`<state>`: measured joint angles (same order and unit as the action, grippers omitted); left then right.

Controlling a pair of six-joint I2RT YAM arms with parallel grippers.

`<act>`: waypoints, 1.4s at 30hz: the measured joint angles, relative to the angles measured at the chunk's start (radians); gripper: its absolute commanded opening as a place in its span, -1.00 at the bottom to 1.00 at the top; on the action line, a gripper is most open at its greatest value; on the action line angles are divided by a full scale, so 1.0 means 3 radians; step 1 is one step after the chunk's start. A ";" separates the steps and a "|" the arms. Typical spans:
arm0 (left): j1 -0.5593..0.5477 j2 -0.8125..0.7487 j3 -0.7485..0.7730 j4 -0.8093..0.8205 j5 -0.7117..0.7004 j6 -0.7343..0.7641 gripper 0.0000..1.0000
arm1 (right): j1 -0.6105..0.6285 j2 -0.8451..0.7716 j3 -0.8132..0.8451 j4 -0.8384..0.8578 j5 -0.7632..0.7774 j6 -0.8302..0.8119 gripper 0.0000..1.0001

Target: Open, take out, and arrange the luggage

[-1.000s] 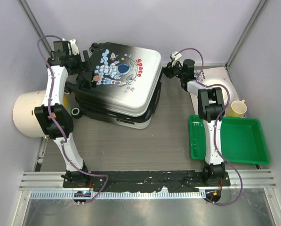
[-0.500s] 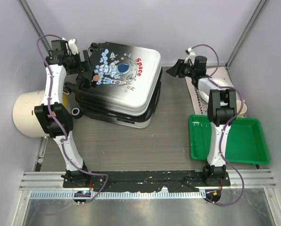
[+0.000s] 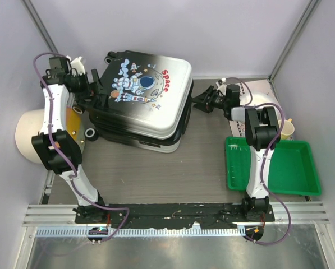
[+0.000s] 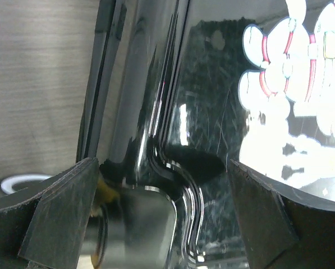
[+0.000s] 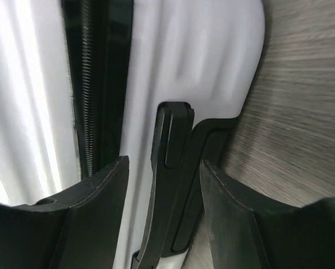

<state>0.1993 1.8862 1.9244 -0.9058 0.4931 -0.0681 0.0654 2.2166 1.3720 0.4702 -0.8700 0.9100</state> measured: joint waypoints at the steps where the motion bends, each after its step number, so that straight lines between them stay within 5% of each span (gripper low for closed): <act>1: 0.0020 -0.0052 -0.0055 -0.0017 0.0017 0.0013 0.99 | 0.0029 0.0042 -0.0005 0.0076 -0.0008 0.0064 0.17; 14: 0.0111 -0.0685 -0.0852 0.0179 0.0164 0.0058 0.99 | 0.0144 0.0605 -0.0011 0.1441 -0.0060 0.1136 -0.05; 17: 0.0229 -0.0853 -0.1094 0.0342 0.0327 -0.0034 0.99 | 0.0183 0.0619 -0.0173 0.1780 -0.0064 0.1437 -0.36; 19: 0.0342 -0.0965 -0.1239 0.0435 0.0479 -0.0144 0.99 | 0.0219 0.0619 -0.0244 0.1939 -0.0057 0.1554 -0.97; 29: 0.0933 -0.1746 -0.1774 0.0423 0.0535 -0.0650 0.93 | 0.0197 0.0431 -0.0675 0.2176 0.0142 0.1578 -0.98; 35: 0.0787 -0.2300 -0.2464 0.0295 0.0478 -0.0735 0.87 | 0.0156 -0.0090 -0.1251 0.1844 0.0220 0.1209 -0.98; 40: 0.0369 -0.2251 -0.2800 0.0479 0.0348 -0.0978 0.88 | 0.0130 -0.0680 -0.1905 0.1546 0.0226 0.0846 -0.98; 42: 0.0186 -0.2060 -0.2778 0.0554 0.0313 -0.1038 0.88 | 0.0131 -0.0950 -0.2150 0.1377 0.0251 0.0622 -0.73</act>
<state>0.2550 1.2682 1.0908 -0.7395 0.5869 -0.3794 0.1047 1.9316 0.7269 0.8833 -0.7948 1.0966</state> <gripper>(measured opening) 0.939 0.301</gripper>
